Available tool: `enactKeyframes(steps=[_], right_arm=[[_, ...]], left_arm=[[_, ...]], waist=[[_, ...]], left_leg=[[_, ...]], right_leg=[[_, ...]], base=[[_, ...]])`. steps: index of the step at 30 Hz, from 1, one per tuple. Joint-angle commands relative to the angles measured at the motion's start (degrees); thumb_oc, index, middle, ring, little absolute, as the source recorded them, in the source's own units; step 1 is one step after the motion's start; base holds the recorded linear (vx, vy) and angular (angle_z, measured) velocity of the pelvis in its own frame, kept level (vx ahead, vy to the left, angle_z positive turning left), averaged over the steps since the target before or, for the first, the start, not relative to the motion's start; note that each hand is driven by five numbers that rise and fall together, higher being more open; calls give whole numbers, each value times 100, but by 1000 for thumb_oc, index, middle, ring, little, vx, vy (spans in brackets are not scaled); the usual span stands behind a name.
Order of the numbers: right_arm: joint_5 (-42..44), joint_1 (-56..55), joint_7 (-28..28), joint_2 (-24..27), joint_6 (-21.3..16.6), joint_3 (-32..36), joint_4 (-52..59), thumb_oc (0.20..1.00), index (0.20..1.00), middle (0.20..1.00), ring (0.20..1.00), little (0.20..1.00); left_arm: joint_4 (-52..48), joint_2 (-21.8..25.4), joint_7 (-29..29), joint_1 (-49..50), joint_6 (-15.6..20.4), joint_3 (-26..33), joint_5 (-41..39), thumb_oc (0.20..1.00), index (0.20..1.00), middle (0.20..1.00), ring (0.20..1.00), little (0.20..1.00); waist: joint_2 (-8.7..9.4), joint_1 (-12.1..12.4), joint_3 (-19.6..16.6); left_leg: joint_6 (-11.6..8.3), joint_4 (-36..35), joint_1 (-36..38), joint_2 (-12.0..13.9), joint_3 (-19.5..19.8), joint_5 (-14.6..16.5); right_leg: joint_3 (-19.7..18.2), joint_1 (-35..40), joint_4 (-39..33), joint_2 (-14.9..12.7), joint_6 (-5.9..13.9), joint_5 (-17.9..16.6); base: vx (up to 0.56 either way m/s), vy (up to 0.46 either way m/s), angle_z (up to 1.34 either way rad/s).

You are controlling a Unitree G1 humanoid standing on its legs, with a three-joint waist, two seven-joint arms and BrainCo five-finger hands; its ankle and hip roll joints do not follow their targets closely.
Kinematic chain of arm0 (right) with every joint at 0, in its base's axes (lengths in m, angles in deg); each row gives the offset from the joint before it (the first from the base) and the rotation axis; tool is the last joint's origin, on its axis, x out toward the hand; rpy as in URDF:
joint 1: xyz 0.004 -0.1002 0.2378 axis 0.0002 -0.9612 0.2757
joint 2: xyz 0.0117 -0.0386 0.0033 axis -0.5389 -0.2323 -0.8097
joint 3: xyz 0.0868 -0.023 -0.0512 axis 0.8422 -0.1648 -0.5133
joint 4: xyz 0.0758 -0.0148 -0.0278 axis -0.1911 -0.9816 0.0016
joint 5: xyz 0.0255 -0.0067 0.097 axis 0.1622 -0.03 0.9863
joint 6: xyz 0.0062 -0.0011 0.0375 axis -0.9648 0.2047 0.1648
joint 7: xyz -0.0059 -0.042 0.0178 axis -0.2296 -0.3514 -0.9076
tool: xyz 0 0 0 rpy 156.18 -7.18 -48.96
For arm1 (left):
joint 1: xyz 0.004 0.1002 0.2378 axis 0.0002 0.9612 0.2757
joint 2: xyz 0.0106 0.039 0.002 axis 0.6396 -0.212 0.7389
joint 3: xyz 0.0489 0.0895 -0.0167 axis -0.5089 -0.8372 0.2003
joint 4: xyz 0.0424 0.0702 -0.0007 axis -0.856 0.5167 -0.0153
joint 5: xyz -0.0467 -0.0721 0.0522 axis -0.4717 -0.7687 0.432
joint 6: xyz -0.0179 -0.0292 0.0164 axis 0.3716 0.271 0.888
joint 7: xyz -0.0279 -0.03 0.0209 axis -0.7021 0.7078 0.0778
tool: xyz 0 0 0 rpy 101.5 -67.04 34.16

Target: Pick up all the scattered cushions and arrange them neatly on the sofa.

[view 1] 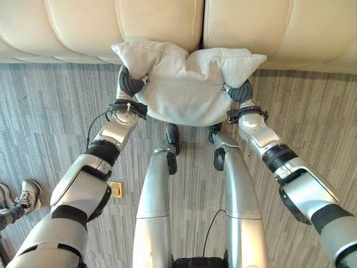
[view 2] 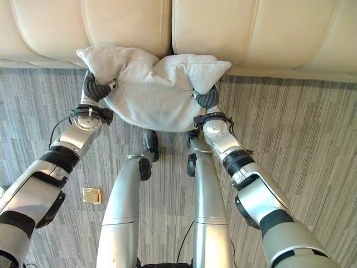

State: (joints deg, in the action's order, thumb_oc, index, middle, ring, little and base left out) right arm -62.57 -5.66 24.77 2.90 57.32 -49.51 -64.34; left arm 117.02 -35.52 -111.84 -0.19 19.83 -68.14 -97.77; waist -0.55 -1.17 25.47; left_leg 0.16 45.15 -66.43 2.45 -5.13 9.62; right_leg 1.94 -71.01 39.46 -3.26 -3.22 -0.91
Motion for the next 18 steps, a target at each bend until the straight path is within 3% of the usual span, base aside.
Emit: enactKeyframes(steps=[1, 3, 5, 6, 7, 8, 9, 11, 18], right_arm=[[-143, -257, 409, -599, -739, 44, 1251, 200, 200, 200, 200, 200], [-188, -497, 445, -584, -736, 96, 1467, 200, 200, 200, 200, 200], [-317, -1217, 635, -512, -732, 257, 2064, 200, 200, 200, 200, 200], [-364, -1518, 705, -468, -736, 304, 2321, 200, 200, 200, 200, 200], [-407, -1816, 789, -449, -718, 342, 2558, 200, 200, 200, 200, 200], [-408, -1809, 789, -447, -719, 345, 2564, 200, 200, 200, 200, 200], [-519, -2432, 971, -359, -726, 460, 3096, 200, 200, 200, 200, 200], [-720, -2917, 1123, -186, -754, 598, 3586, 200, 200, 200, 200, 200], [-1050, -4384, 1645, 426, -738, 1264, 4938, 200, 200, 200, 200, 200]], left_arm=[[-1167, -536, 70, 422, 725, 233, 293, 200, 200, 200, 200, 200], [-1379, -626, 103, 641, 741, 262, 323, 200, 200, 200, 200, 200], [-1911, -754, 256, 1320, 787, 375, 378, 200, 200, 200, 200, 200], [-2124, -772, 299, 1588, 790, 432, 405, 200, 200, 200, 200, 200], [-2328, -807, 376, 1877, 795, 451, 419, 200, 200, 200, 200, 200], [-2331, -804, 375, 1869, 795, 452, 421, 200, 200, 200, 200, 200], [-2709, -846, 535, 2456, 824, 542, 407, 200, 200, 200, 200, 200], [-2988, -850, 686, 2950, 854, 637, 453, 200, 200, 200, 200, 200], [-3886, -642, 1141, 4378, 933, 1139, 364, 200, 200, 200, 200, 200]], waist=[[-90, -126, -544], [-81, -132, -559], [-23, -162, -619], [22, -181, -639], [31, -169, -641], [52, -186, -622], [113, -216, -672], [159, -242, -730], [204, -369, -1286]], left_leg=[[-163, -396, 413, -19, 195, 157], [-171, -584, 704, -27, 179, 137], [-178, -1049, 1494, -47, 155, 109], [-153, -1288, 1759, -83, 111, -94], [-190, -1441, 2187, -82, 132, 61], [-158, -1476, 2118, -101, 97, -114], [-181, -1838, 2794, -137, 87, -150], [-205, -2246, 3497, -174, 70, -208], [-248, -3381, 5191, -128, 20, -454]], right_leg=[[-169, 673, -95, -134, 575, 689], [-161, 948, -265, -152, 595, 668], [-118, 1674, -698, -191, 655, 595], [-72, 1928, -960, -243, 641, 394], [-70, 2318, -1060, -232, 690, 531], [-54, 2272, -1134, -262, 657, 362], [-7, 2966, -1516, -289, 705, 313], [38, 3676, -1917, -294, 750, 274], [115, 5300, -2847, -204, 852, 182]], base=[[-14, 35, 1], [0, 0, 0], [22, 30, -1], [82, 15, -4], [0, 0, 0], [129, -10, -2], [79, -12, -3], [210, -9, 1], [204, -20, -1]])
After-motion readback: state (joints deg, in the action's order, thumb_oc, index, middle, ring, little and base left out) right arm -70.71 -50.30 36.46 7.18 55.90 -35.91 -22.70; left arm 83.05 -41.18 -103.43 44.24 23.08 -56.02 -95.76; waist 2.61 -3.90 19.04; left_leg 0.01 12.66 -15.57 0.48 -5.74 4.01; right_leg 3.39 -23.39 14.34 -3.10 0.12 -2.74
